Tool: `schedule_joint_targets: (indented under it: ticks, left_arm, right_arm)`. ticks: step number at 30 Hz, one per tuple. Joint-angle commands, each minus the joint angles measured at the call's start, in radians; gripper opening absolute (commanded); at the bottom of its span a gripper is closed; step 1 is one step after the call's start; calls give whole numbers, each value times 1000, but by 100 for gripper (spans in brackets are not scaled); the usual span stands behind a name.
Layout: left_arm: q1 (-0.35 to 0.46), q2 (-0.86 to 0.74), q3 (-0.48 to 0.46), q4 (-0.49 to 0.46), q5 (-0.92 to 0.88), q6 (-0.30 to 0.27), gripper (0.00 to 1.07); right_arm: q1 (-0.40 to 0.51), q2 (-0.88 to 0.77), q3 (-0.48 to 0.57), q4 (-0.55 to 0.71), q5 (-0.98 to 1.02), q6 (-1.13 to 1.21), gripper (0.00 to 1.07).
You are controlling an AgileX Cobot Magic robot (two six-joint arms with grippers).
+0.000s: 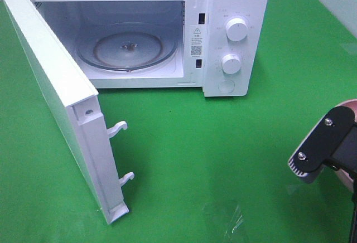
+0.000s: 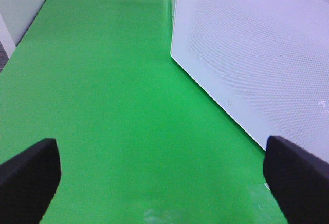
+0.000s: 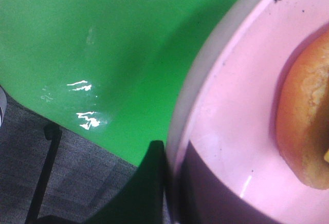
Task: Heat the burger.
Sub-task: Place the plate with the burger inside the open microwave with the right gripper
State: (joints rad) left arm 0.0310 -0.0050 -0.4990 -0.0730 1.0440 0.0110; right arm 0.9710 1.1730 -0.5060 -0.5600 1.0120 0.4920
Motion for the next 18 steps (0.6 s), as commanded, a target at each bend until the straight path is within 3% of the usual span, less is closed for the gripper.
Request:
schedule_joint_targets:
  ticks: [1,18]
  left_arm:
    - [-6,-19,3,1,-9,-2,100]
    - [-6,-19,3,1,-9,-2,100]
  right_arm:
    - [2,-18,1,-61,3,-39,0]
    - [3,-21,1,-117,-48,-118,0]
